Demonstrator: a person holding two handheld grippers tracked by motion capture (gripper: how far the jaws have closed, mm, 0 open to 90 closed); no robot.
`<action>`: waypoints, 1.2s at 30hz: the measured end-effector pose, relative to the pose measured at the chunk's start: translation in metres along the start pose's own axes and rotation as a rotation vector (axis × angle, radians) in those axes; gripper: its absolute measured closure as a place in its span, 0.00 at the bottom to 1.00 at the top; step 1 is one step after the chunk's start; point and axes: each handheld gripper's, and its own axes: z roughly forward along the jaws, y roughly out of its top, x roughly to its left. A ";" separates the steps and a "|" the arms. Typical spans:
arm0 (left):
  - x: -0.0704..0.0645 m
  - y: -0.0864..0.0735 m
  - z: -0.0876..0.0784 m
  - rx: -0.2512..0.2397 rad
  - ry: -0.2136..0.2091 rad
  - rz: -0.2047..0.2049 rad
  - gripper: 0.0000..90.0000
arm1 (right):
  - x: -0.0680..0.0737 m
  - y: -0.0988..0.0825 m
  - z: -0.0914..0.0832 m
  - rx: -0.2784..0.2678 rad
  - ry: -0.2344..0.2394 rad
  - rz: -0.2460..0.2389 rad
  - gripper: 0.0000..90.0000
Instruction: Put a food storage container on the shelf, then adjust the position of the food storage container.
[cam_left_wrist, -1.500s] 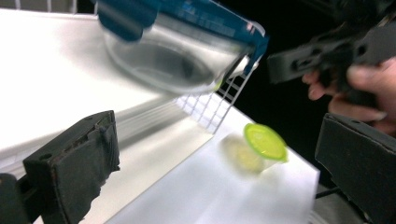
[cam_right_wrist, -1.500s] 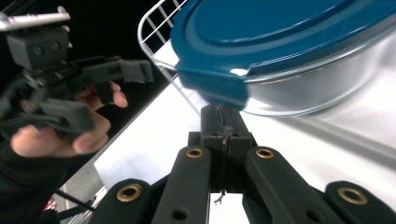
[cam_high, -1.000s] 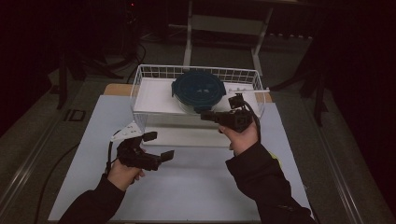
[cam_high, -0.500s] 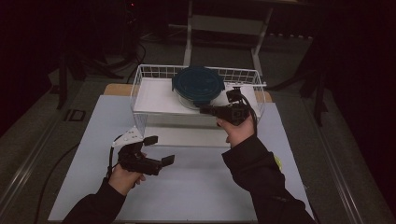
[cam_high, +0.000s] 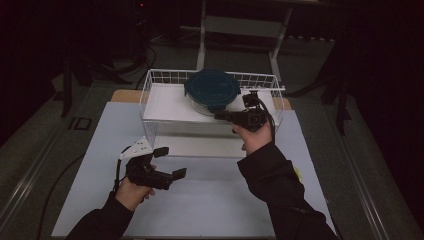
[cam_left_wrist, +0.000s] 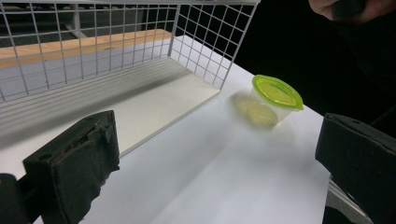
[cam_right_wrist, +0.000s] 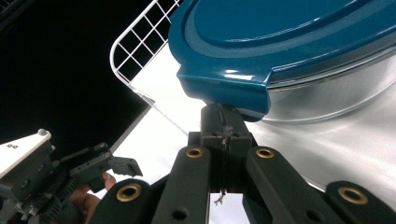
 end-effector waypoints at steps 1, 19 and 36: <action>0.000 0.000 -0.001 0.001 0.000 0.002 0.00 | 0.000 0.000 0.000 -0.002 0.000 0.001 0.99; -0.008 -0.013 -0.019 -0.022 -0.035 0.036 0.00 | 0.005 -0.027 -0.017 -0.011 0.000 -0.090 0.82; -0.006 -0.049 -0.036 -0.015 -0.006 0.029 0.00 | -0.003 -0.063 -0.043 -0.094 0.051 -0.170 0.20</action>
